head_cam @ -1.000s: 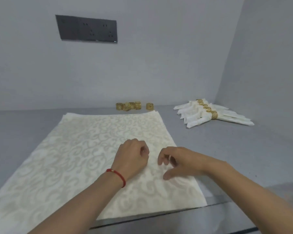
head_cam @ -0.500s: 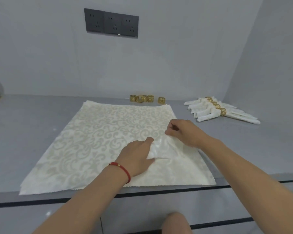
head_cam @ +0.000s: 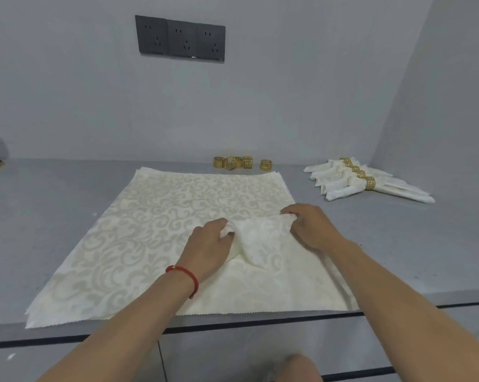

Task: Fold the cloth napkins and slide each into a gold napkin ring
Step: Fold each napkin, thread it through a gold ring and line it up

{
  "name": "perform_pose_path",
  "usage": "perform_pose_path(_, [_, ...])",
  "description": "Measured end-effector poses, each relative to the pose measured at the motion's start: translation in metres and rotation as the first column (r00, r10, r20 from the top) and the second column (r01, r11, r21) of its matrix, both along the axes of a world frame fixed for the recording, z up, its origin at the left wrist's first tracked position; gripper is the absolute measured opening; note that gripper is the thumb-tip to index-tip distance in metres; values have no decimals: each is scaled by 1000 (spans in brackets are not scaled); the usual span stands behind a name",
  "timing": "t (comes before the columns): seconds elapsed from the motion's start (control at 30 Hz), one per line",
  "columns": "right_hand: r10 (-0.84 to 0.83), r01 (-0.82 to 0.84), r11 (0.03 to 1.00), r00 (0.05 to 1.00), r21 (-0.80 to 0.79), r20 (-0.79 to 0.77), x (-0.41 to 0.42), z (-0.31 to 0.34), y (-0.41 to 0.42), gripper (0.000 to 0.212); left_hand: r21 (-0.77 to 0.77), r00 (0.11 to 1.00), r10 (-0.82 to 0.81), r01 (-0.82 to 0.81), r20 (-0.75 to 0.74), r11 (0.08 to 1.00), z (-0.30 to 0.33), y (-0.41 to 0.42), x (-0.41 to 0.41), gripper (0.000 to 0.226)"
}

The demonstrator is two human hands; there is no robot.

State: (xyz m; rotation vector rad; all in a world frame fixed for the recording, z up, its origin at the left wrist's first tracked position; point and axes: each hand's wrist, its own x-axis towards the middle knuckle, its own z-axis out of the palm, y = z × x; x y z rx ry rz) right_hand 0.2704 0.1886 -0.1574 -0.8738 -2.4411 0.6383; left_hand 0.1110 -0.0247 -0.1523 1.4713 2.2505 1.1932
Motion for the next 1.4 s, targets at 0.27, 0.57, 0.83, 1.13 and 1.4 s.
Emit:
perform_pose_path(0.27, [61, -86, 987, 980, 133, 187, 55, 7, 13, 29, -165, 749, -90, -26, -656, 986, -17, -26, 14, 49])
perform_pose_path(0.57, [138, -196, 959, 954, 206, 266, 121, 16, -74, 16, -201, 832, -122, 13, -541, 979, -3, -64, 4, 15])
perform_pose_path(0.83, [216, -226, 972, 967, -65, -137, 64, 20, -138, 53, -68, 998, 34, -37, -57, 997, 11, -123, -39, 33])
perform_pose_path(1.13, [166, -154, 901, 986, -405, -5, -15, 43, -75, 61, -131, 988, -54, 74, 147, 989, 22, -72, -112, 42])
perform_pose_path(1.4, [-197, 194, 980, 951, 35, 239, -150, 16, 16, 31, -382, 878, 195, -377, -438, 844, 4, 41, -191, 23])
